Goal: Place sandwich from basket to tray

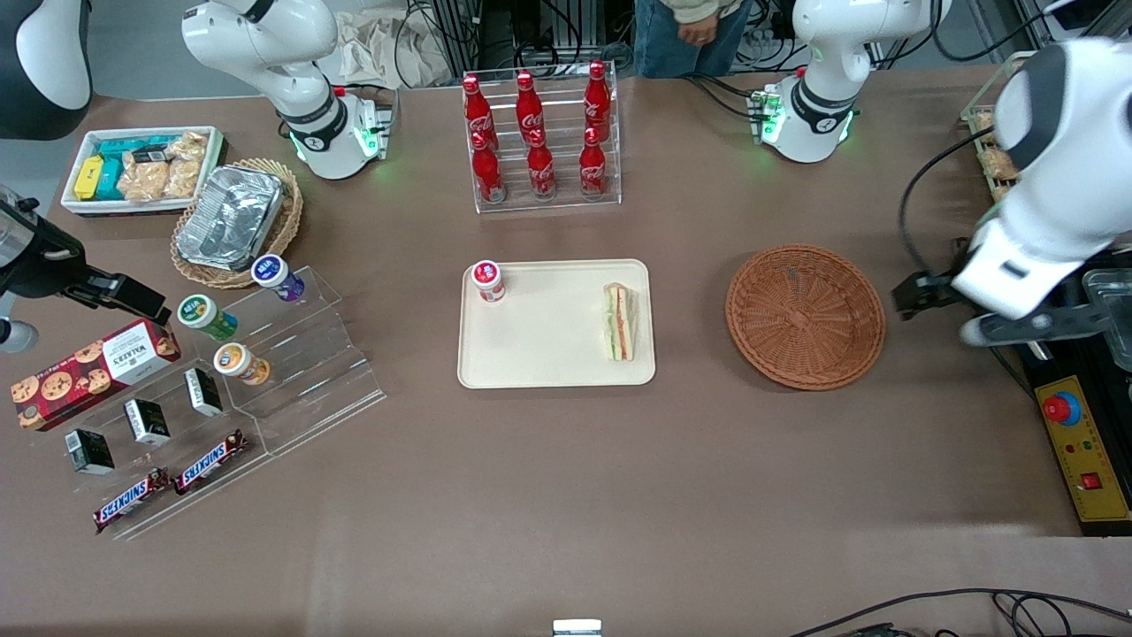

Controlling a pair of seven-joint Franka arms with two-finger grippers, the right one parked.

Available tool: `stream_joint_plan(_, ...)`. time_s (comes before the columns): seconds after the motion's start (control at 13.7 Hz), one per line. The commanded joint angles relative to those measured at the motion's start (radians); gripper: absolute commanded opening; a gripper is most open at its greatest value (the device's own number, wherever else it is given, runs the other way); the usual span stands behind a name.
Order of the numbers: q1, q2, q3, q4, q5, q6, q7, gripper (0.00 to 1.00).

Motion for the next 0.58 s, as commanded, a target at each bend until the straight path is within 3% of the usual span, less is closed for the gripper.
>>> stream_joint_plan(0.0,0.028,-0.016,-0.014,-0.006,0.046,-0.014,0.053,1.0)
stream_joint_plan(0.51,0.011,-0.046,-0.014,0.146,0.04,-0.289,0.11,1.0)
